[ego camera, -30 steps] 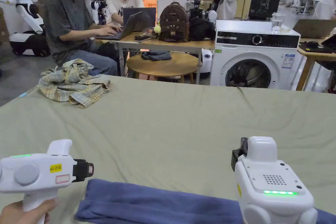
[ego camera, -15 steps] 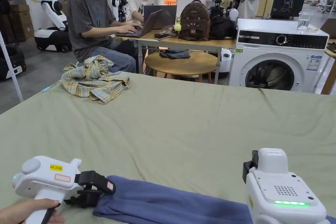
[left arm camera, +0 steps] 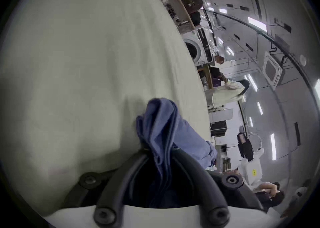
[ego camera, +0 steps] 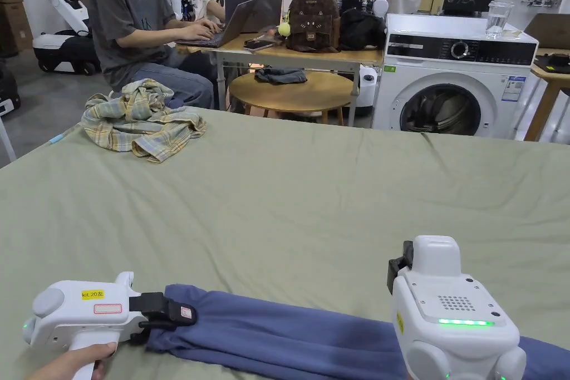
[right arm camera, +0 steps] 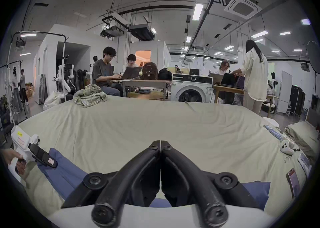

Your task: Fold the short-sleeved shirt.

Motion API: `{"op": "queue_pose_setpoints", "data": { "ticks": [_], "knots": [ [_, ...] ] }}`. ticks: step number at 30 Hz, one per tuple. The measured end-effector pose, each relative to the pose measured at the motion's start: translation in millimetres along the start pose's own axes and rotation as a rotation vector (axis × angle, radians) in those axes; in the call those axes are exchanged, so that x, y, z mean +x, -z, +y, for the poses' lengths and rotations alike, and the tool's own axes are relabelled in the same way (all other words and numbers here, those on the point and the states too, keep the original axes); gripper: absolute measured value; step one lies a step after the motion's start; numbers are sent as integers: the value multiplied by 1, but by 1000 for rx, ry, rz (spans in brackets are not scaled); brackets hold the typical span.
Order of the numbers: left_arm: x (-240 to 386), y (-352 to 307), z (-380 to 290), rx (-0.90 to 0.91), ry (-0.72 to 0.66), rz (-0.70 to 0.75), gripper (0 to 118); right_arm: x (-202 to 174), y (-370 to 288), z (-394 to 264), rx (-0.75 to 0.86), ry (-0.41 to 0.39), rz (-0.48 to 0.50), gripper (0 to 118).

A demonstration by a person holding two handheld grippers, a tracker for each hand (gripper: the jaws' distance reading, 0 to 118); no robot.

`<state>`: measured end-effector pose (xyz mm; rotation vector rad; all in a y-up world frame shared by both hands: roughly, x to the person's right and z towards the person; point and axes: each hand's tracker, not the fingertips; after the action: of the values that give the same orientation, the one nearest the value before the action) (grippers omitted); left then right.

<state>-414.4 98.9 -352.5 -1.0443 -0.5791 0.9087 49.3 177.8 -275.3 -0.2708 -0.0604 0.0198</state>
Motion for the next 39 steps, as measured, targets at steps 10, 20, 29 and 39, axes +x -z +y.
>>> {"op": "queue_pose_setpoints", "data": {
  "ticks": [10, 20, 29, 39],
  "knots": [
    [37, -42, 4, 45, 57, -40, 3, 10, 0, 3, 0, -14, -16, 0],
    [64, -100, 10, 115, 110, 27, 3, 16, 2, 3, -8, 0, -13, 0],
    [99, -103, -5, 99, 152, 47, 3, 8, 0, 6, -4, -7, 18, 0],
    [144, -23, -14, -22, 164, -238, 3, 16, -11, 13, 18, -8, 13, 0]
  ]
}}
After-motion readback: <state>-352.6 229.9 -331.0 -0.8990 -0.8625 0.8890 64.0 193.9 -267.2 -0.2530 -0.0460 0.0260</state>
